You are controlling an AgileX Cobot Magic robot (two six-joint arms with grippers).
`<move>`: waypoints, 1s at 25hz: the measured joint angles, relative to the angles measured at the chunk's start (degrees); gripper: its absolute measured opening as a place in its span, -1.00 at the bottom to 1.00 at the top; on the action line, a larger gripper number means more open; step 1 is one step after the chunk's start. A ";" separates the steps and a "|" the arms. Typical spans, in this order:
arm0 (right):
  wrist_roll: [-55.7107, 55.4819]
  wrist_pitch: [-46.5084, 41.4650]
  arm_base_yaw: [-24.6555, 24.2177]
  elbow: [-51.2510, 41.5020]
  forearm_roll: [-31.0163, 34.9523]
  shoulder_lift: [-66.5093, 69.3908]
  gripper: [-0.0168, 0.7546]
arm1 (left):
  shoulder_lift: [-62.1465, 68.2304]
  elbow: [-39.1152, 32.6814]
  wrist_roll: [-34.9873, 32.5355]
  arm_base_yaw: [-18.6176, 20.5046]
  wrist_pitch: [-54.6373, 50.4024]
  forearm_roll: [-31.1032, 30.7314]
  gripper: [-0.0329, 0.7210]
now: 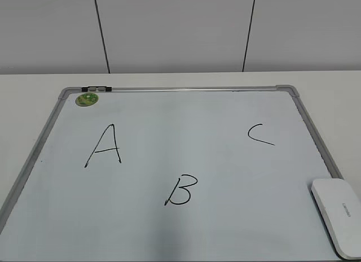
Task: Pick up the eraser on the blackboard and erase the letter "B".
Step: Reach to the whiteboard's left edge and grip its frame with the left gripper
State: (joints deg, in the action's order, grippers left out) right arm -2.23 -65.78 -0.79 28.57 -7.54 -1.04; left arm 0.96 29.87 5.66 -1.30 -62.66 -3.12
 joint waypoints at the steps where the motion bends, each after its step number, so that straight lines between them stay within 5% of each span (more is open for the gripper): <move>1: 0.00 0.00 0.00 0.00 0.00 0.00 0.48 | 0.00 0.00 0.00 0.00 0.00 0.00 -0.28; 14: 0.00 0.00 0.00 0.00 0.00 0.00 0.48 | 0.88 0.00 0.00 0.00 -0.02 0.17 -0.28; 25: 0.00 0.00 0.00 0.00 0.00 0.00 0.48 | 20.10 2.46 0.00 0.00 4.59 0.22 -0.27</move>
State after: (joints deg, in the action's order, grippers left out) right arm -2.23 -65.78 -0.79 28.57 -7.54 -1.04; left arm 21.06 32.33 5.66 -1.30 -58.08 -2.90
